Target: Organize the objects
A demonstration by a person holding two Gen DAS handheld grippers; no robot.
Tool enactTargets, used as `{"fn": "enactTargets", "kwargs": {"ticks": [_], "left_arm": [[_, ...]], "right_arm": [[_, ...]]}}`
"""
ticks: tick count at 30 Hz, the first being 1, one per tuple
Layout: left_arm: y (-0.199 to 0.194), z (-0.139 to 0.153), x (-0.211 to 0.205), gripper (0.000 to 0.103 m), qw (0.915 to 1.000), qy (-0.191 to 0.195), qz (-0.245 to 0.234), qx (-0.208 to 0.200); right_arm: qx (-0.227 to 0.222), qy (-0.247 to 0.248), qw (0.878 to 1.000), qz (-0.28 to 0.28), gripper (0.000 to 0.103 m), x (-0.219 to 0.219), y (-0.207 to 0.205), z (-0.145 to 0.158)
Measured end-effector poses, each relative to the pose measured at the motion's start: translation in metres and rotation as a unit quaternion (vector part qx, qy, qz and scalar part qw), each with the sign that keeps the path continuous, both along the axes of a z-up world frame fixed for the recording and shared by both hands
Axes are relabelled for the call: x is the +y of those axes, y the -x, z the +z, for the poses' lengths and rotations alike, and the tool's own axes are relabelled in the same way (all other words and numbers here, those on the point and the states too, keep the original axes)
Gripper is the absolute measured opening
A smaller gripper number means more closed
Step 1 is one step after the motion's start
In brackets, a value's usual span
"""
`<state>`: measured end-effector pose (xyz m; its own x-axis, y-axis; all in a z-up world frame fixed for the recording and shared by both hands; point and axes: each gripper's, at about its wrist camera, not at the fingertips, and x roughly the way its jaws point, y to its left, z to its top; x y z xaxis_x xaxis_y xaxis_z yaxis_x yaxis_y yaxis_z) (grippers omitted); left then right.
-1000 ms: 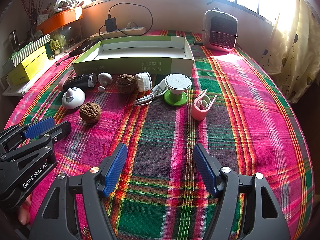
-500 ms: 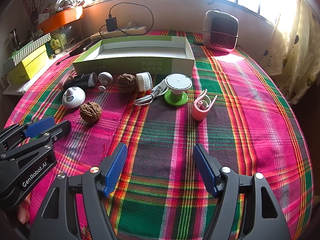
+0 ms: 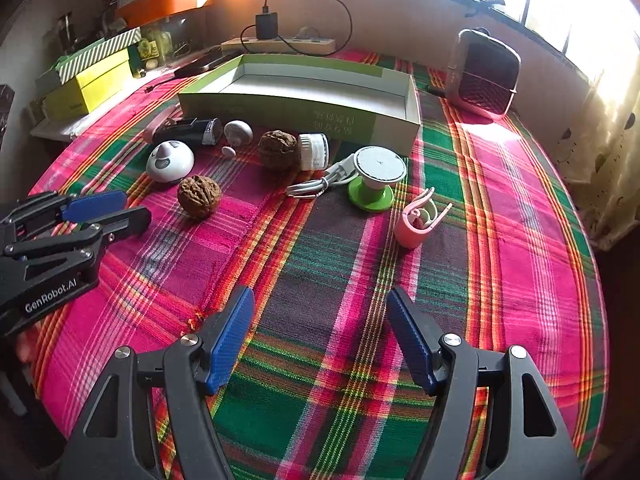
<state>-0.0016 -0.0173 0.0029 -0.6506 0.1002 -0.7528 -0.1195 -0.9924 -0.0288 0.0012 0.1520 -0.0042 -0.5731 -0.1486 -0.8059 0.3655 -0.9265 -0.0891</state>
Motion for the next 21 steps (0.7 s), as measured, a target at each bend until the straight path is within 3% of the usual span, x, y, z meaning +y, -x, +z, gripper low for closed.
{"fn": "enactTargets", "kwargs": {"ticks": [5,12,21], "left_arm": [[0.007,0.003,-0.009,0.034,0.9998,-0.017,-0.009,-0.002],[0.021,0.013,-0.021,0.035,0.9980,-0.061,-0.015,0.004],[0.042,0.012,-0.022,0.035,0.9969,-0.077,-0.011,-0.010]], "right_arm": [[0.001,-0.003,1.000,0.017,0.069,-0.003,0.004,0.000],[-0.003,0.063,0.994,0.084,0.069,-0.019,0.013,0.008],[0.006,0.040,0.990,0.132,0.069,-0.044,0.022,0.009]]}}
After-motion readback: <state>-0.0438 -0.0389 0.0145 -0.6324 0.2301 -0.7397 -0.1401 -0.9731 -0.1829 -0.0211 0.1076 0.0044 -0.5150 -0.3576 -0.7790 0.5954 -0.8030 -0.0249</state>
